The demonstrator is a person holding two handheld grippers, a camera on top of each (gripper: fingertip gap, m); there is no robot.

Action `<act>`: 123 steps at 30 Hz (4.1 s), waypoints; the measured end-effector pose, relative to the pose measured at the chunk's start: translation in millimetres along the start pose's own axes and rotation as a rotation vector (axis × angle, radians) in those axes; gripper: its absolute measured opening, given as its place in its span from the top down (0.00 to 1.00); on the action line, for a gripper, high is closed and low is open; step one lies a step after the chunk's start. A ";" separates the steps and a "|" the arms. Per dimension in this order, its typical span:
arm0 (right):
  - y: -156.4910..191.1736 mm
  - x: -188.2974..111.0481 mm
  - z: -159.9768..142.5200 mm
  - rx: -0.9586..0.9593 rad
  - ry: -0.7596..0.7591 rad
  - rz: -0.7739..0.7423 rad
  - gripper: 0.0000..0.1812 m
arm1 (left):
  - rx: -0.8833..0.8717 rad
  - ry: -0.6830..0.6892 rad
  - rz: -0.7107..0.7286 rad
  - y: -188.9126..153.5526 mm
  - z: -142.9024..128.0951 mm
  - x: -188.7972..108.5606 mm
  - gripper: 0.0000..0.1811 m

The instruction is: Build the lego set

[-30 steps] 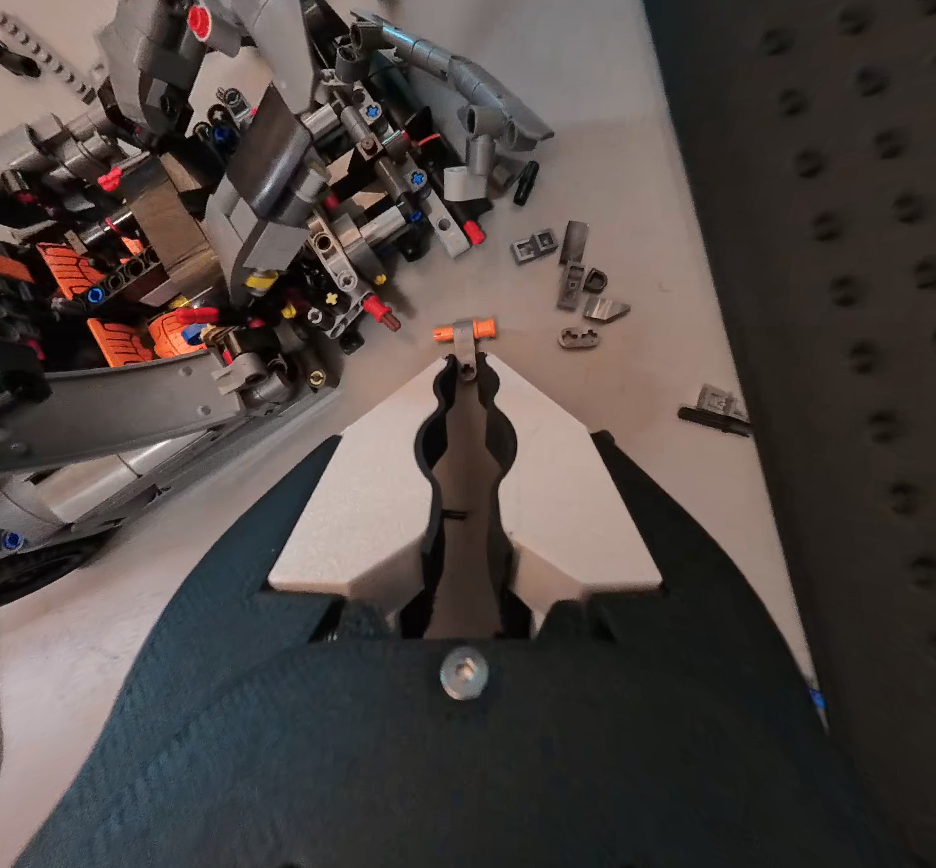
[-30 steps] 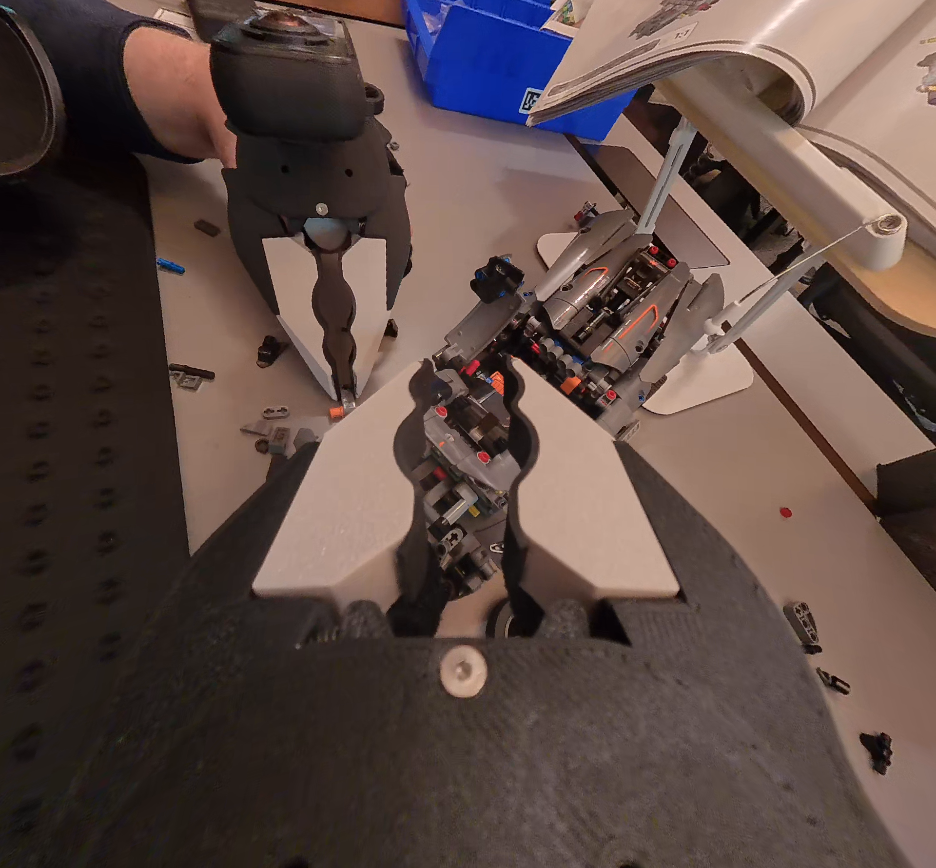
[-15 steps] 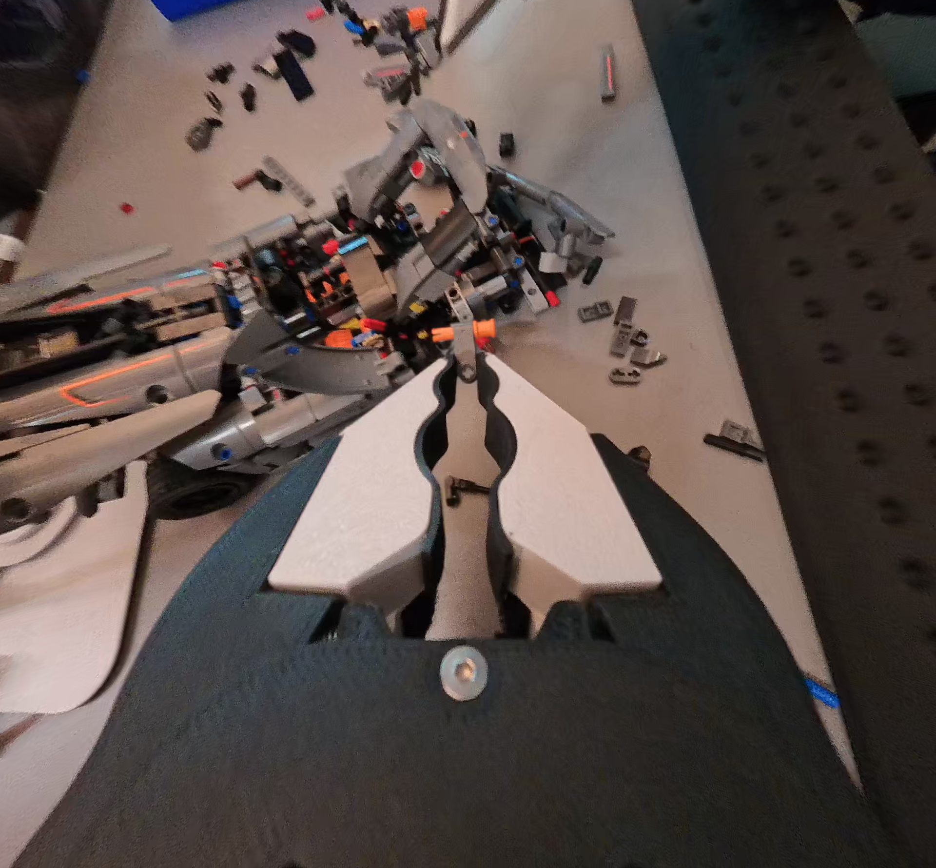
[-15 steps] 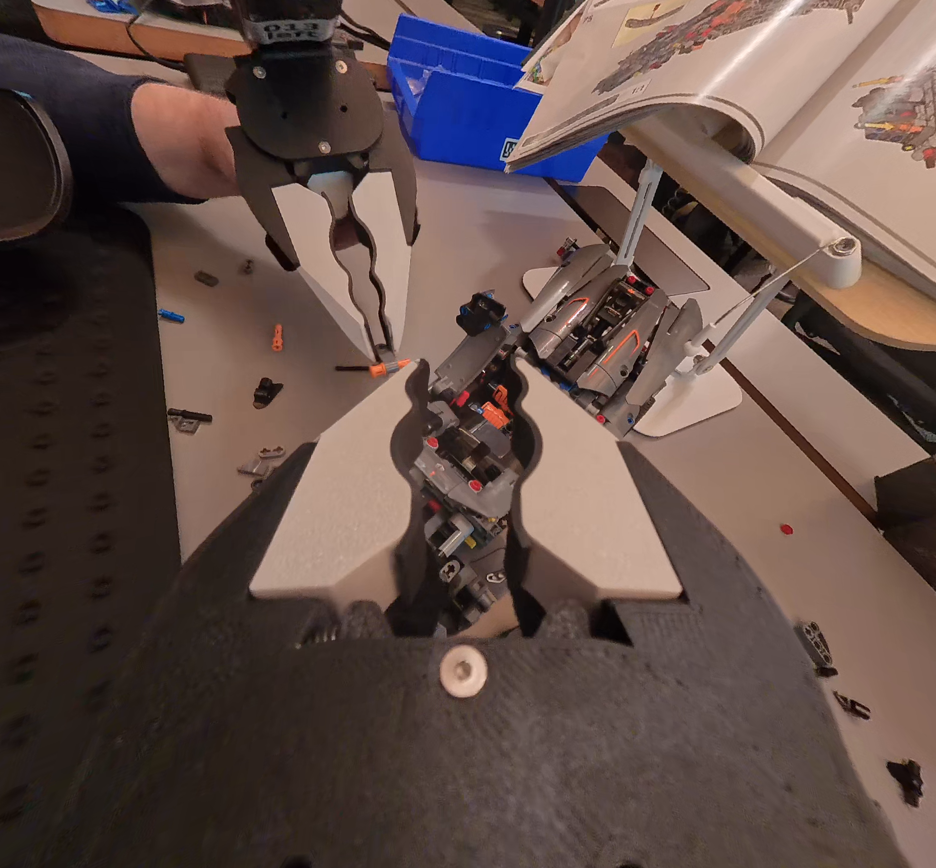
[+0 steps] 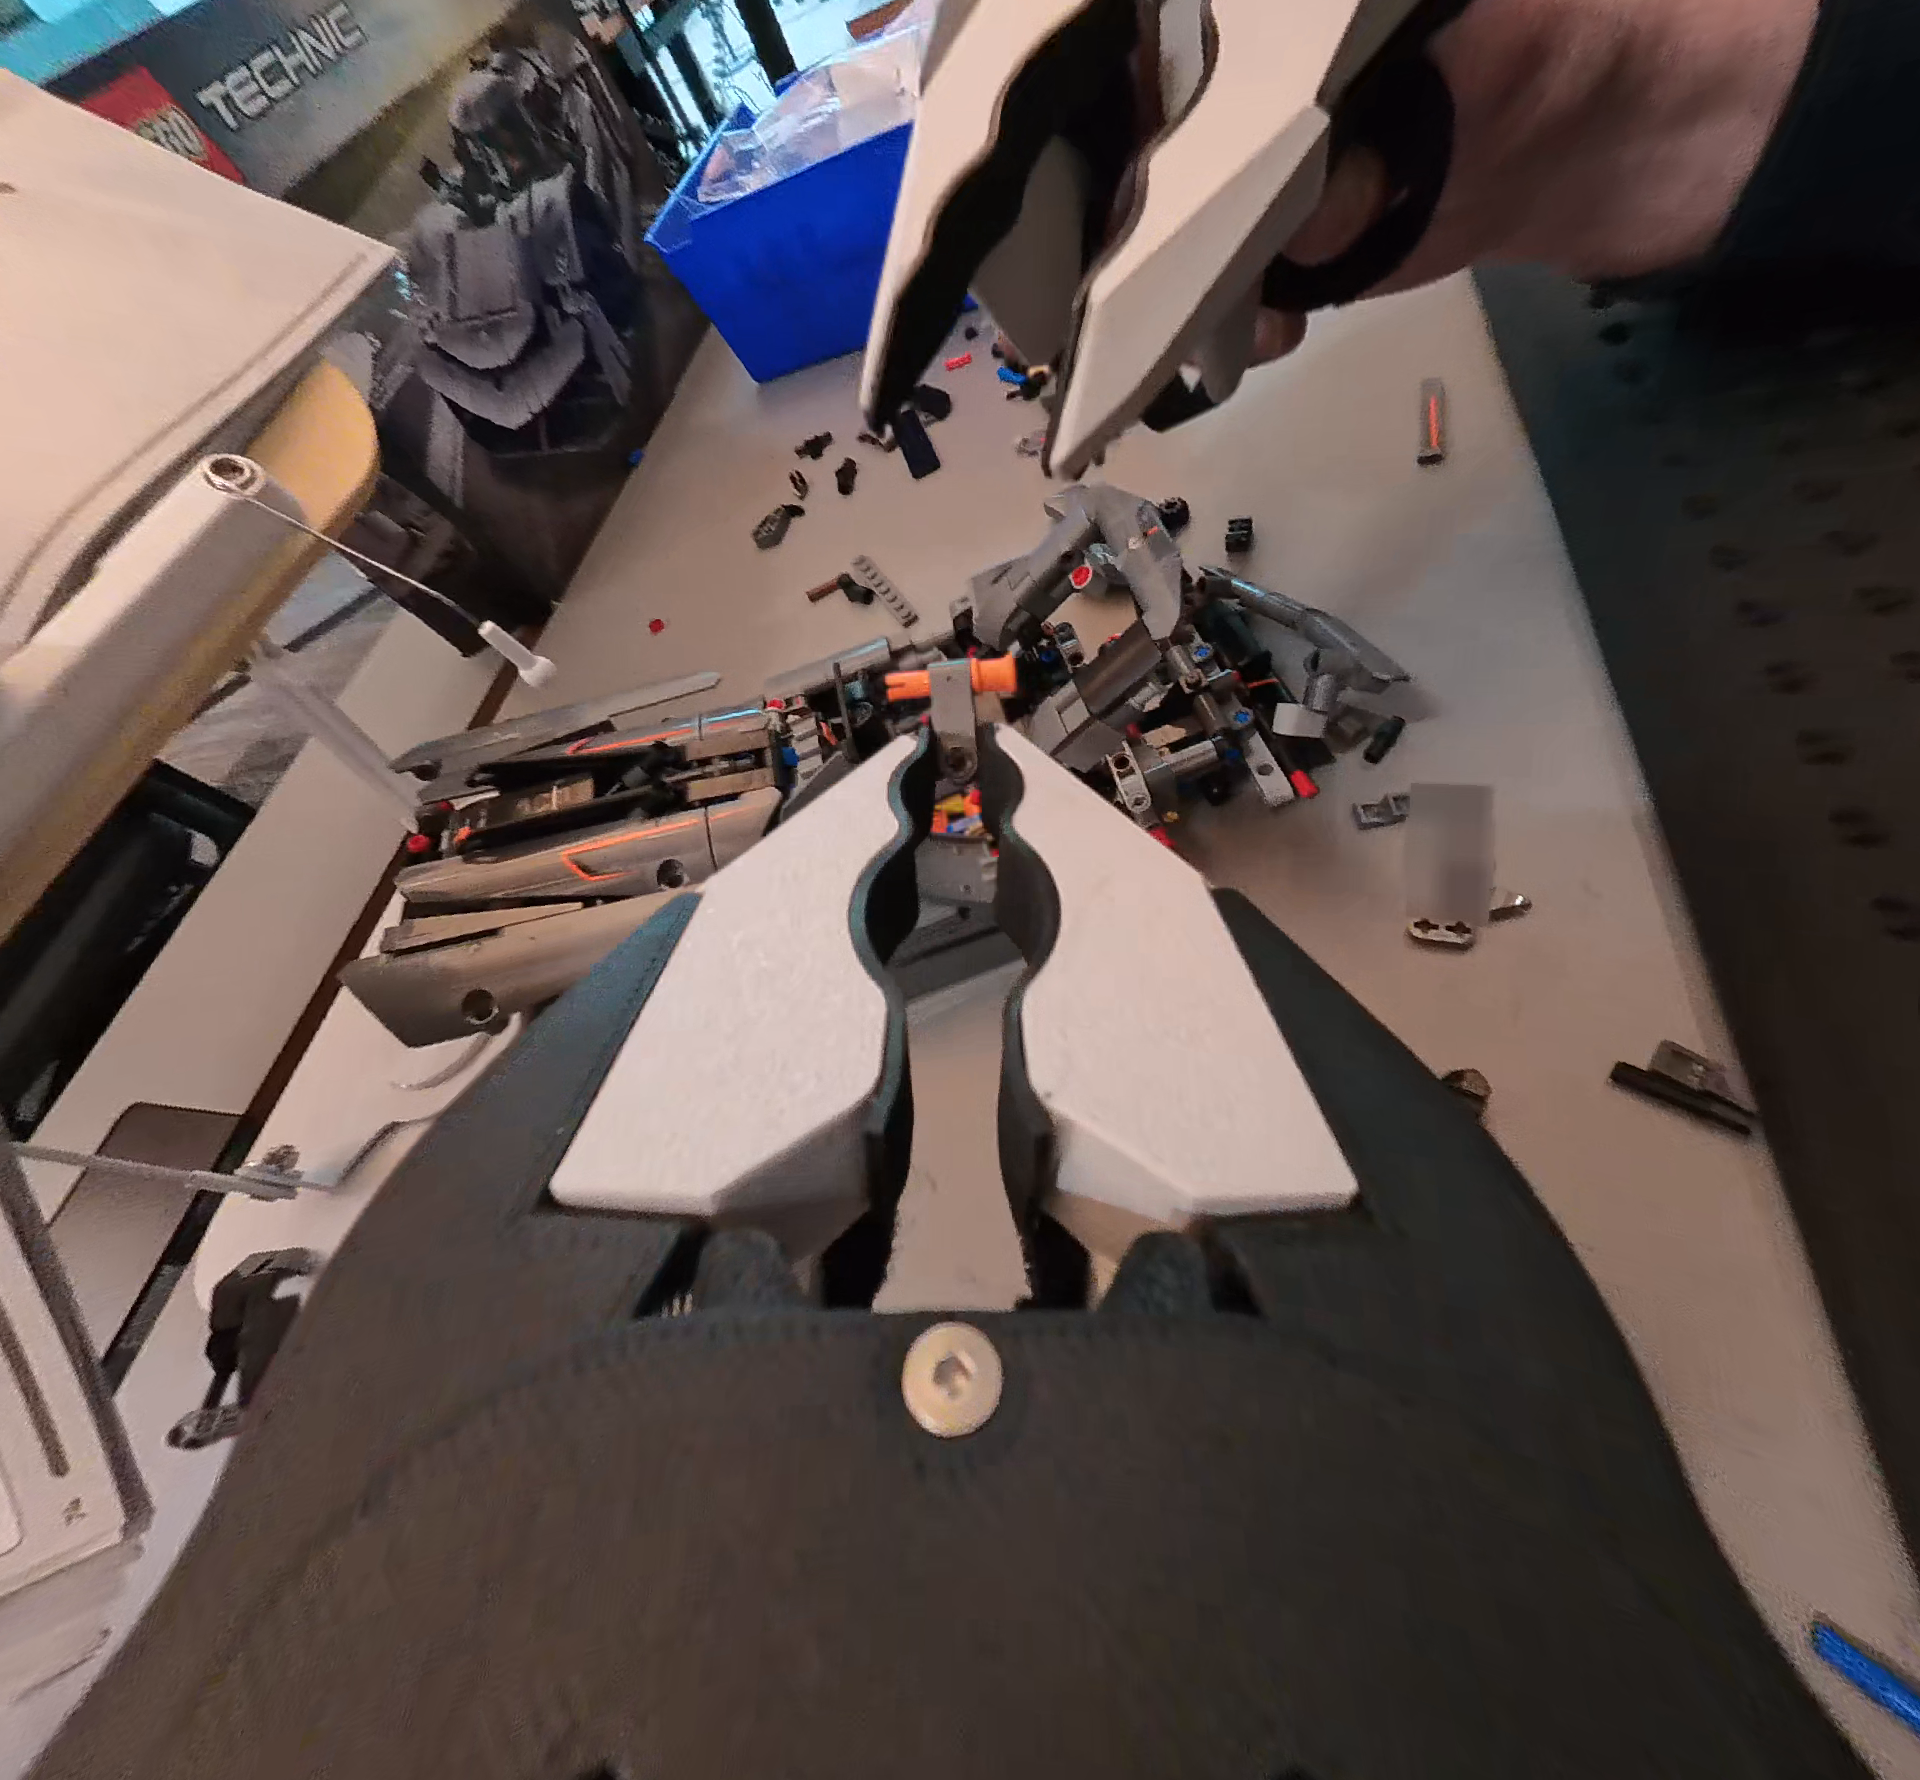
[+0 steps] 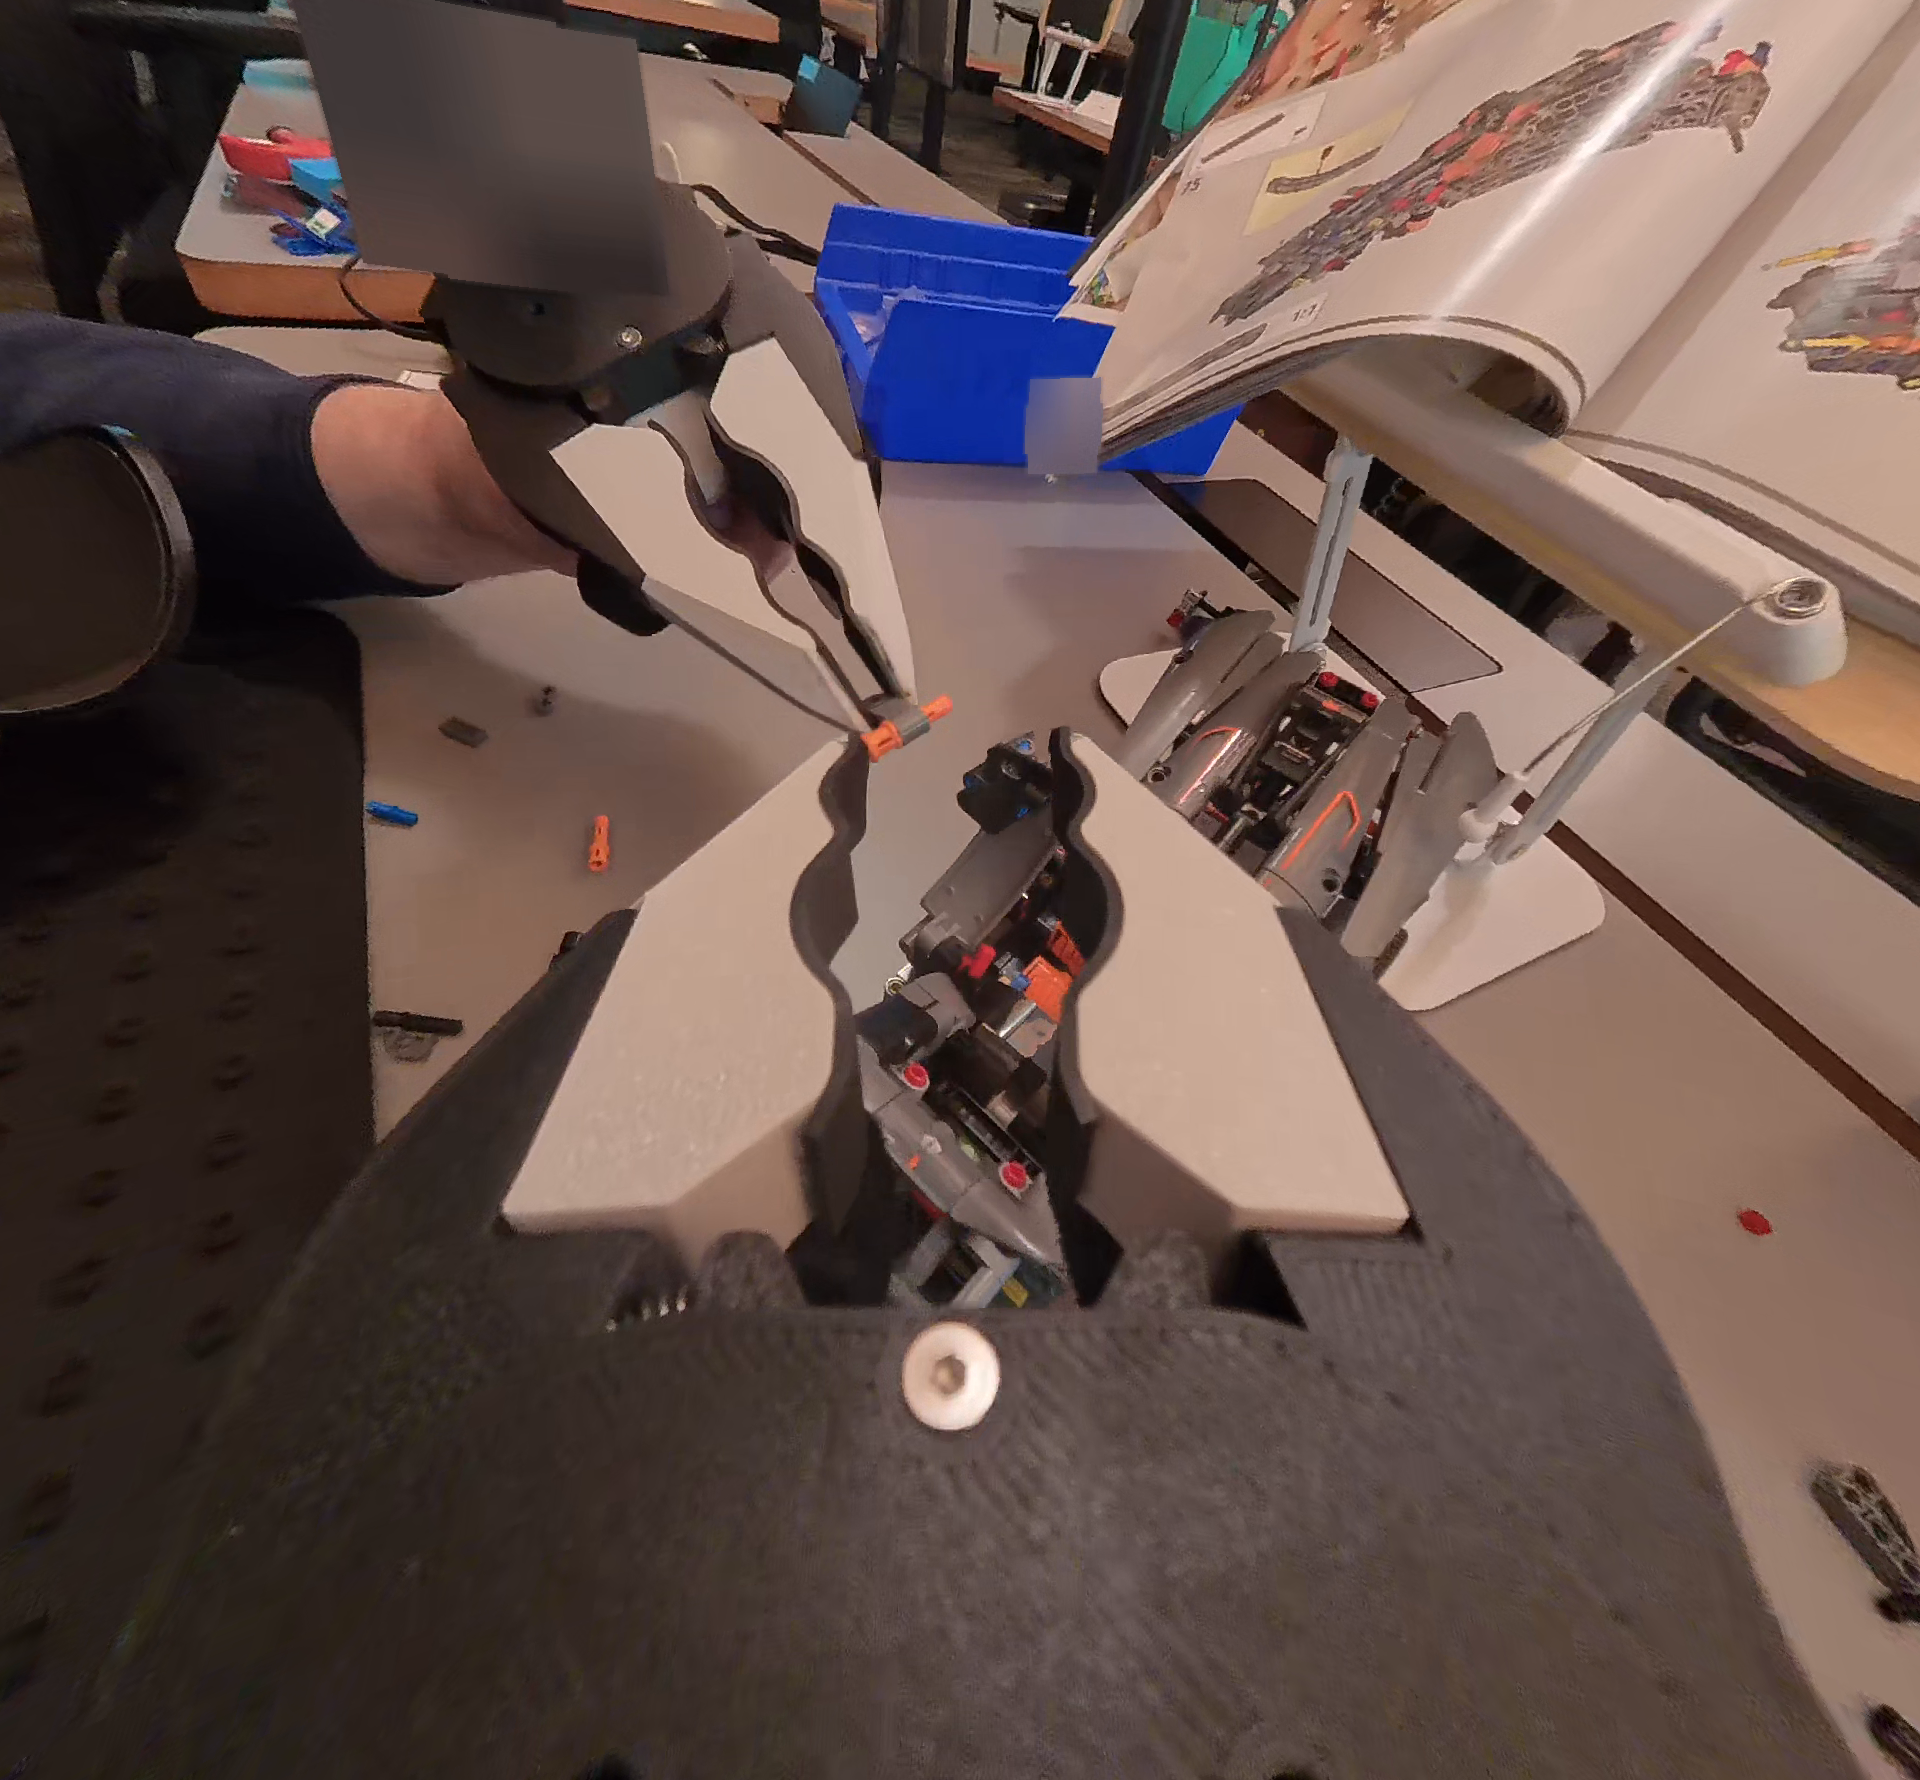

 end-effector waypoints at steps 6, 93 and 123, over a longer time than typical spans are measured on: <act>7.8 7.7 -1.8 -0.015 -0.017 0.003 0.81 | 0.050 -0.028 0.087 1.2 4.6 2.5 0.97; 13.4 8.8 -4.1 0.129 -0.115 0.093 0.97 | 0.452 -0.050 0.327 -21.6 18.0 12.1 0.95; -10.4 -19.9 -6.9 0.196 -0.172 0.043 0.98 | 0.382 0.046 0.245 -13.9 -1.1 15.7 0.95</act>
Point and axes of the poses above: each gripper's, where its closed fingertips meet, x out along the fingers, z out of its top, y = z × x across the jaws, the point moved 4 cm from there along -x, back along the fingers, and after that the axes turned 8 degrees about -x, right-handed, at the moved point
